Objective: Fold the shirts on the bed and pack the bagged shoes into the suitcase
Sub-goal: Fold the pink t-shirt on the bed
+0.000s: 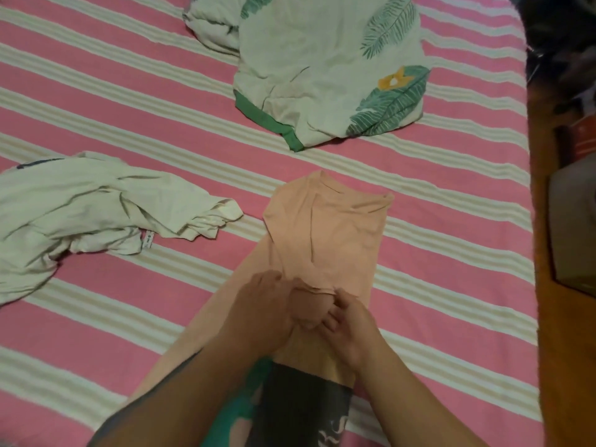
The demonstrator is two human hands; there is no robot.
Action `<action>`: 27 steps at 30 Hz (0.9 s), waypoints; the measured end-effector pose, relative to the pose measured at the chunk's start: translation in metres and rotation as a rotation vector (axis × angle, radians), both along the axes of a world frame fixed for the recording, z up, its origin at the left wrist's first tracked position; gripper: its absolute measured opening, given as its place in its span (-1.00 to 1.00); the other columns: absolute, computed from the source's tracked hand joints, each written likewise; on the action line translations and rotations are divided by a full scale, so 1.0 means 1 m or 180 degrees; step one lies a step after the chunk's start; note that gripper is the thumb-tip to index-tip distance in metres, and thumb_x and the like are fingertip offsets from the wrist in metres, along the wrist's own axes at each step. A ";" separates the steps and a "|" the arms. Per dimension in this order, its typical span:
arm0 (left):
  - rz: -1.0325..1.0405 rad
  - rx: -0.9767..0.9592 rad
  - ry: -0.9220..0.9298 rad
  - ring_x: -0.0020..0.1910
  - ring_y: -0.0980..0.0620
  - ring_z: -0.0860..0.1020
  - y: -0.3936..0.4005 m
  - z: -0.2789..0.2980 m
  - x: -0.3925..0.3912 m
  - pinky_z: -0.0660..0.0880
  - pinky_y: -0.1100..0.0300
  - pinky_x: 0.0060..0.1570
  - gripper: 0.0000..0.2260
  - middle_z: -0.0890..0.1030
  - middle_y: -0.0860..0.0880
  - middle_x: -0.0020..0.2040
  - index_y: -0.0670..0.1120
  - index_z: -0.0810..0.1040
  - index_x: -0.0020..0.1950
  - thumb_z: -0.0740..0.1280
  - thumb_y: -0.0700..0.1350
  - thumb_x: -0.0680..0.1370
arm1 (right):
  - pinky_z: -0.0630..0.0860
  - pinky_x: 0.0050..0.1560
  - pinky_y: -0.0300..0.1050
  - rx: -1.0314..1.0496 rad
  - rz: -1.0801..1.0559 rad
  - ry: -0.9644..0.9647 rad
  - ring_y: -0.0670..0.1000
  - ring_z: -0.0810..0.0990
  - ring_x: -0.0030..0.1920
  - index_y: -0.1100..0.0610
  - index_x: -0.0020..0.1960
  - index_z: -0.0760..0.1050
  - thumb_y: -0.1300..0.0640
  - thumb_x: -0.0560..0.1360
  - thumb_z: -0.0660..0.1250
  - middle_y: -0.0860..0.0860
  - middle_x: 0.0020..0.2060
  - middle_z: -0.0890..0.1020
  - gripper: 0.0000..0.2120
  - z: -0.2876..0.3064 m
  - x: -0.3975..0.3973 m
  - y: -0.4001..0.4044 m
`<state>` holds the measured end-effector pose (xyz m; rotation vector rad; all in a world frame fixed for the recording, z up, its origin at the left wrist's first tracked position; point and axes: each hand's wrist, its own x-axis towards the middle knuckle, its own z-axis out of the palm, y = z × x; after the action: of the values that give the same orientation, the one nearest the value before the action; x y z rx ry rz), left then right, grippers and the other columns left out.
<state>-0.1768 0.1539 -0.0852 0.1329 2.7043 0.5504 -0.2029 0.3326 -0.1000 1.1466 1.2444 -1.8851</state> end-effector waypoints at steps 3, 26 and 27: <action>0.0135 -0.0142 0.0317 0.11 -0.05 0.50 -0.010 -0.008 -0.019 0.53 0.01 0.08 -0.66 0.47 -0.03 0.20 0.03 0.47 0.23 0.08 0.10 0.56 | 0.56 0.25 0.16 0.0532 0.0644 0.0210 0.18 0.61 0.16 0.22 0.19 0.56 0.18 0.62 0.29 0.15 0.13 0.65 -0.80 -0.009 0.006 -0.002; -0.0337 -0.0353 -0.0571 -0.07 -0.15 0.54 0.014 -0.023 -0.041 0.54 -0.05 -0.08 -0.77 0.50 -0.06 -0.02 0.00 0.33 0.05 0.35 -0.01 0.51 | 0.42 -0.27 -0.34 0.1996 0.0858 0.1182 -0.07 0.53 -0.20 -0.04 -0.18 0.34 0.24 0.48 0.46 -0.03 -0.22 0.53 -0.67 -0.030 0.060 -0.037; -0.0259 -0.0286 -0.0439 -0.08 -0.15 0.54 0.015 -0.025 -0.040 0.54 -0.05 -0.10 -0.83 0.52 -0.06 -0.04 0.00 0.35 0.03 0.32 -0.04 0.53 | 0.41 -0.27 -0.36 0.1996 0.0914 0.1202 -0.08 0.53 -0.20 -0.04 -0.17 0.35 0.24 0.49 0.45 -0.04 -0.21 0.53 -0.68 -0.031 0.061 -0.037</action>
<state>-0.2168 0.1684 -0.1102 0.1737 2.5715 0.3982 -0.1419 0.2959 -0.1314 0.8415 2.1893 -1.5739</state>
